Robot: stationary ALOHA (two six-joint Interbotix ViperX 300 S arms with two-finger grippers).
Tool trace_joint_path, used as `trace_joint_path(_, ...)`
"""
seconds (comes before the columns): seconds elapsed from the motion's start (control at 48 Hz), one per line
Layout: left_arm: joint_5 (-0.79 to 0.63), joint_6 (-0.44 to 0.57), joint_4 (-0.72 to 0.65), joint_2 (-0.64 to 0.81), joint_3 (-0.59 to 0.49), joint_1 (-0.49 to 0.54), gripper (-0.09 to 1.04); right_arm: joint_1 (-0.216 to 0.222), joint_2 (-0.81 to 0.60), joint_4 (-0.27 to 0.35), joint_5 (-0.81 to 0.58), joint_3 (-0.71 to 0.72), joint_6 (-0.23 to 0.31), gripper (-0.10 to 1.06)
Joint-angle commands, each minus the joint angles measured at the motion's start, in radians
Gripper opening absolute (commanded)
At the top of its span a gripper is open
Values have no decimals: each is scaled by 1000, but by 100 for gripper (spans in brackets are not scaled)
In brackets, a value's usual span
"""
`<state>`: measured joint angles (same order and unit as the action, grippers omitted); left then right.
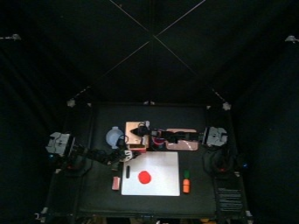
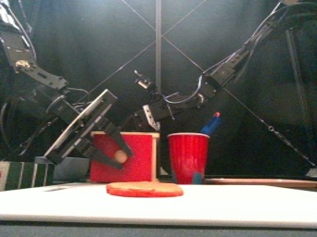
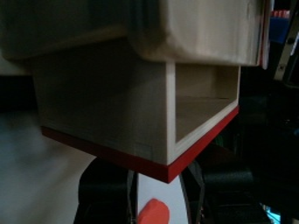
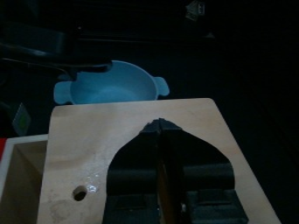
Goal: Get the cutter from the drawer then cut the dough then place the extra dough in the bowl
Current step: Open the drawer
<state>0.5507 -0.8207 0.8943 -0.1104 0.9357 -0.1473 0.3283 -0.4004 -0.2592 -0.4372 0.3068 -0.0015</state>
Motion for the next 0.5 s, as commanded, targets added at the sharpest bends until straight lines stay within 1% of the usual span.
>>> trace_joint_path(0.021, -11, 0, 6, -3, -17, -46, 47, 3, 6, -2, 12, -12, -3, -3)
trace_joint_path(0.271, -17, 0, 25, -3, -12, -100, 47, 3, 6, -3, 12, -21, -3, -3)
trace_joint_path(0.5, -46, 2, 25, -3, -14, -121, 47, 3, 6, 0, 17, -21, -2, -3)
